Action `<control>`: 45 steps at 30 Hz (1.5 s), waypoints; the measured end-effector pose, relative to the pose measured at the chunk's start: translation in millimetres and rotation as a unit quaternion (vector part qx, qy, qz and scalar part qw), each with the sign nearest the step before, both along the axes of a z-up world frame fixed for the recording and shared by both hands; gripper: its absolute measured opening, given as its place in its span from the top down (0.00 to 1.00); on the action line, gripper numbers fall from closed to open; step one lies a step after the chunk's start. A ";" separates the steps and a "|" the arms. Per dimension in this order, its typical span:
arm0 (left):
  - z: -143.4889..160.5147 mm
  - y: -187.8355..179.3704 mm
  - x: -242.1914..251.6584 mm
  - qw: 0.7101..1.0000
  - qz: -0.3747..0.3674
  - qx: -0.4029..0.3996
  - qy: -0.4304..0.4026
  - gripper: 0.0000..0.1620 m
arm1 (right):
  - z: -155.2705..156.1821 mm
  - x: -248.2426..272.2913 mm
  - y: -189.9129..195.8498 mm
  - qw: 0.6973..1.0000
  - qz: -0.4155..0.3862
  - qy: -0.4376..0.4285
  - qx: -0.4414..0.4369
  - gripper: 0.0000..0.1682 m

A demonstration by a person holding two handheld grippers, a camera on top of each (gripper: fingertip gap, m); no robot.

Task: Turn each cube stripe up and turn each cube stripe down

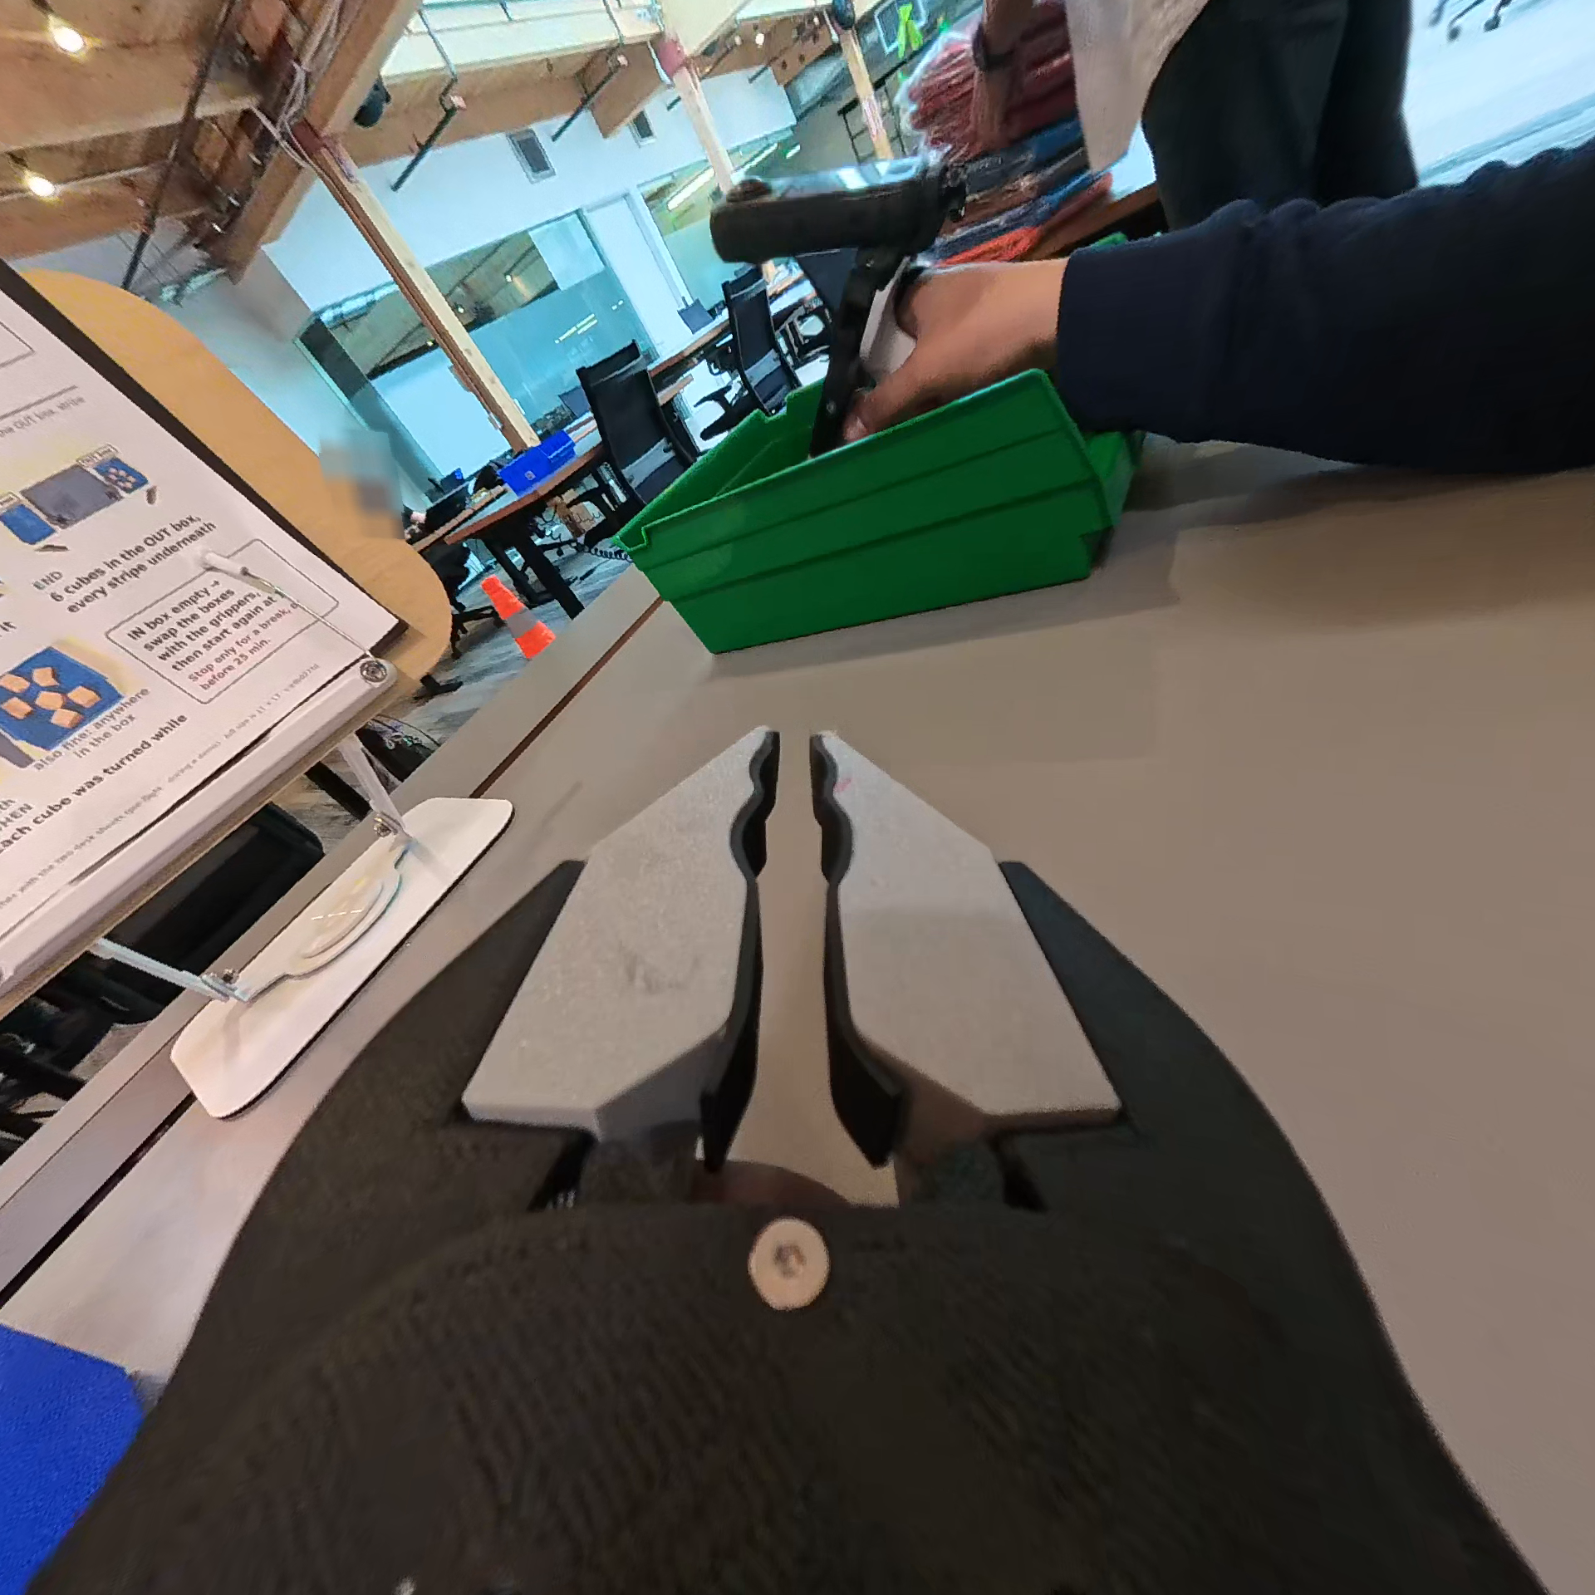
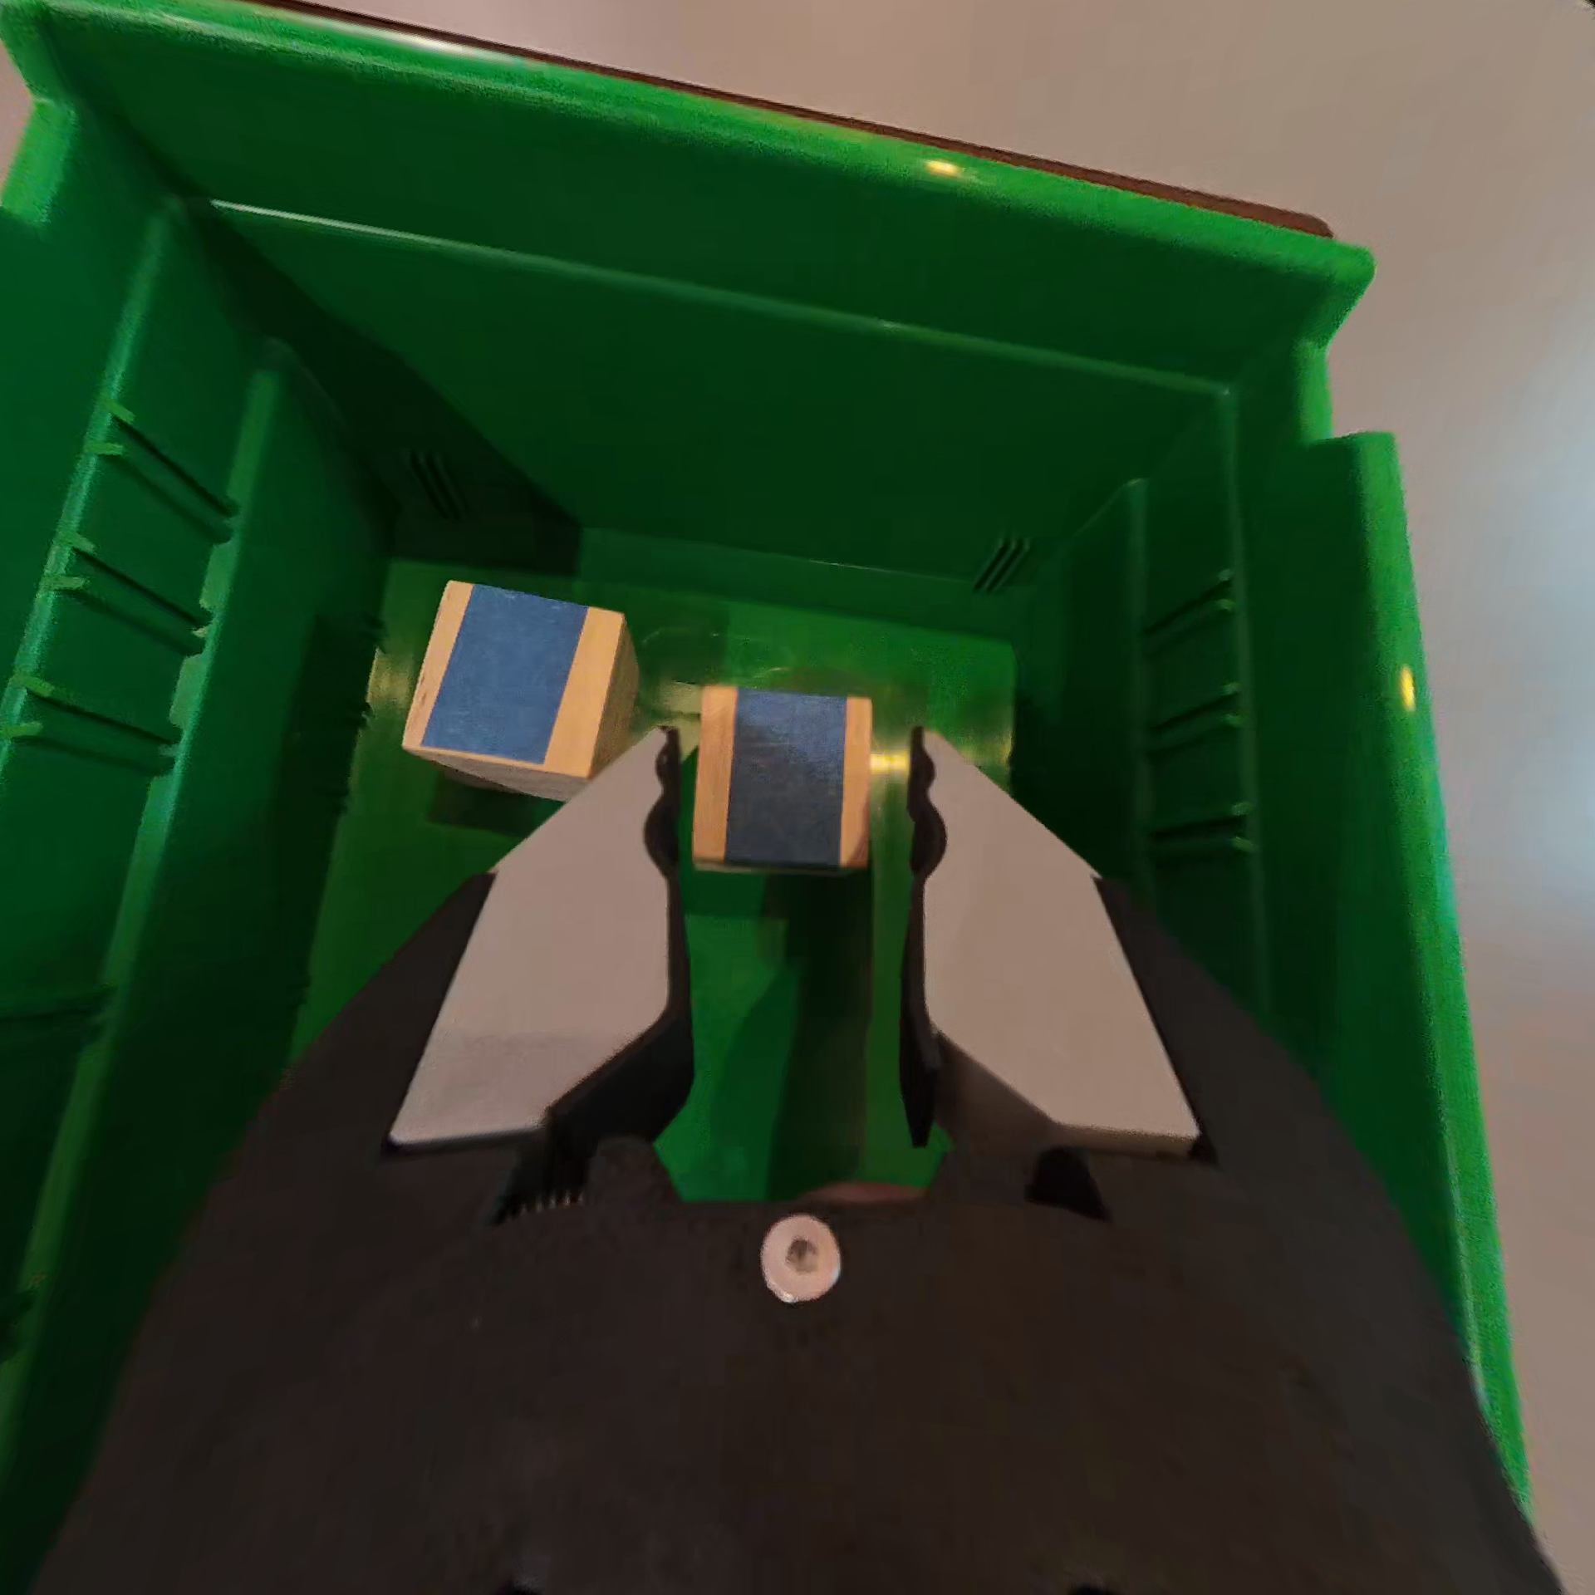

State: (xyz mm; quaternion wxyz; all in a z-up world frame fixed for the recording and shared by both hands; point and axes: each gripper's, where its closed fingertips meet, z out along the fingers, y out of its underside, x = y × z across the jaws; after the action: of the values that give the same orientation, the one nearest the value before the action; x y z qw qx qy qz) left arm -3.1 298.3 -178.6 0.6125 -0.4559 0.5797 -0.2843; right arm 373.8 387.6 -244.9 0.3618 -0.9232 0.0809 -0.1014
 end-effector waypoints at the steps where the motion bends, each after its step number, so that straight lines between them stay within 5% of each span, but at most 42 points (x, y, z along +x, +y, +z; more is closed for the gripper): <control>1: -1.6 0.6 0.3 1.000 0.002 0.000 0.003 0.97 | -0.4 1.5 0.2 1.000 -0.005 -0.002 0.001 0.66; 5: -3.7 0.0 1.1 1.000 0.002 0.003 0.009 0.97 | 20.7 4.0 0.2 0.999 -0.009 -0.020 0.046 0.66; 10: -5.1 1.7 1.7 1.000 0.007 -0.009 0.012 0.97 | 92.8 -19.7 -3.0 0.978 0.014 -0.022 0.209 0.67; 18: -25.2 20.0 5.4 0.996 0.052 -0.054 0.050 0.95 | 187.1 -165.0 -25.1 0.893 0.184 0.006 0.411 0.71; 25: -26.2 30.6 2.5 0.992 0.080 -0.084 0.048 0.90 | 108.5 -298.6 -2.6 0.901 0.346 -0.008 0.263 0.67; 28: -24.9 36.5 0.2 0.990 0.092 -0.100 0.041 0.89 | 91.2 -309.4 1.3 0.900 0.361 -0.050 0.237 0.68; 37: -27.3 37.3 0.6 0.989 0.097 -0.097 0.049 0.89 | 32.4 -328.6 8.3 0.909 0.383 0.005 0.166 0.68; 45: -27.2 37.0 -0.7 0.989 0.098 -0.097 0.048 0.89 | 30.0 -326.3 10.0 0.911 0.375 0.036 0.166 0.69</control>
State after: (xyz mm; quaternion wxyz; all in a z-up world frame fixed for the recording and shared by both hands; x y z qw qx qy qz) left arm -3.8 335.2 -205.8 0.5623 -0.5807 0.5305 -0.2554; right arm 47.5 397.6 -214.9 0.5179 -0.8154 -0.2423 0.0901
